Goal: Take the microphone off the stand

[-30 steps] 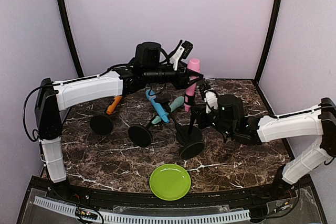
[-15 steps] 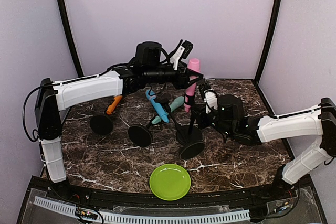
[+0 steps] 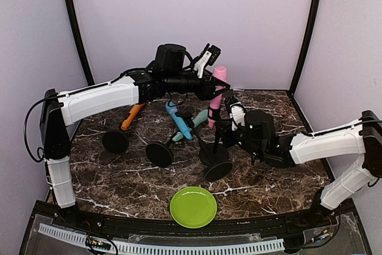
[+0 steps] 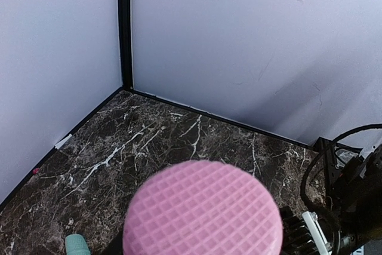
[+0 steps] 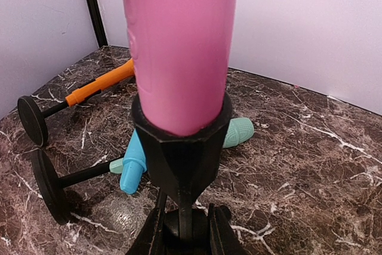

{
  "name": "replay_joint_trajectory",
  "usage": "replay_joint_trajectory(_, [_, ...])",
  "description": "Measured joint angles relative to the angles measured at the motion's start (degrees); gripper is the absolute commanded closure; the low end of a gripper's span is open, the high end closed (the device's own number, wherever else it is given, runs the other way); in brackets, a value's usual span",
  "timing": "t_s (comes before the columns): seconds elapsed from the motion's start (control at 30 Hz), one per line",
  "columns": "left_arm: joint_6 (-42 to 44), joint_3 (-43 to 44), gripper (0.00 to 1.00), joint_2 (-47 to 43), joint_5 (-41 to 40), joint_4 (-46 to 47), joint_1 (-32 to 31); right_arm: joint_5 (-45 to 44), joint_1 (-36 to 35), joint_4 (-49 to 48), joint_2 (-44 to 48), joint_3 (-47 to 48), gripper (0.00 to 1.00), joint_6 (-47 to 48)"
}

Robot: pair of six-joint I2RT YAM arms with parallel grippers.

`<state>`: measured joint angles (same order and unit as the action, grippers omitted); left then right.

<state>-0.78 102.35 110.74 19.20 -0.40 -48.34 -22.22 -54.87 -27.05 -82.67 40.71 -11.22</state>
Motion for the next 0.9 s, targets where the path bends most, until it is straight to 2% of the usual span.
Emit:
replay_joint_trajectory(0.5, [1.46, 1.14, 1.00, 0.31, -1.14, -1.27, -0.15, -2.29, -0.66, -3.41, -1.07, -0.76, 1.00, -1.33])
replay_joint_trajectory(0.9, [2.91, -9.46, 1.00, -3.04, 2.67, 12.02, -0.04, -3.15, -0.76, 1.27, -1.22, 1.36, 1.00, -4.61])
